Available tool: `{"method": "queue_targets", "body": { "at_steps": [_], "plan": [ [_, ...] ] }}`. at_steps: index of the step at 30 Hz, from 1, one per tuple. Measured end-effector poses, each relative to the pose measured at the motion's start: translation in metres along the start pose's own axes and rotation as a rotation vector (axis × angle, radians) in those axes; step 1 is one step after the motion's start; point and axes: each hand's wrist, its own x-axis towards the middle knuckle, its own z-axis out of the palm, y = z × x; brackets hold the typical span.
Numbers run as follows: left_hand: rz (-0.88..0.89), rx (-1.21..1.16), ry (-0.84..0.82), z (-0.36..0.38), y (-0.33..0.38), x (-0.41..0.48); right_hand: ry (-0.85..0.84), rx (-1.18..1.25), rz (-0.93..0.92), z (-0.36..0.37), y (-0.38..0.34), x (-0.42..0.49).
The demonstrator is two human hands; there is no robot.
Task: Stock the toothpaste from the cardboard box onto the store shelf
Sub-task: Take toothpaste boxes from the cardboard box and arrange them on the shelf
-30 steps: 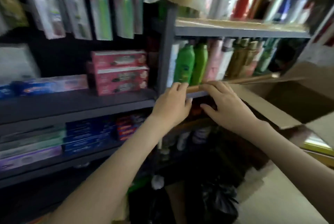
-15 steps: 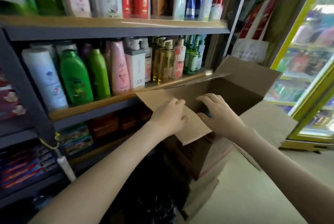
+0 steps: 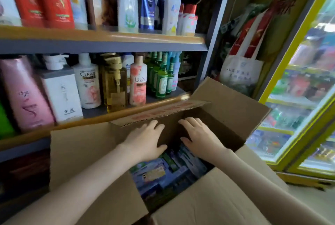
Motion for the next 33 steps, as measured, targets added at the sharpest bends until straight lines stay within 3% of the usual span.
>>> {"method": "queue_targets", "body": {
  "at_steps": [7,15,21,25,33],
  "plan": [
    [-0.261,-0.001,-0.006,0.024,0.035,0.045,-0.035,-0.069,-0.339,0.035,0.073,0.055],
    [-0.507,-0.064,-0.089,0.067,0.048,0.056,-0.167,-0.126,-0.662,0.080,0.081,0.089],
    [-0.563,-0.023,-0.014,0.084,0.023,0.061,-0.217,-0.049,-0.693,0.105,0.069,0.115],
    [-0.562,0.142,0.041,0.078,-0.020,0.062,-0.262,0.022,-0.654,0.121,0.057,0.135],
    [-0.507,0.546,-0.169,0.075,-0.074,0.064,-0.472,0.046,-0.677,0.179,0.029,0.151]
  ]
}}
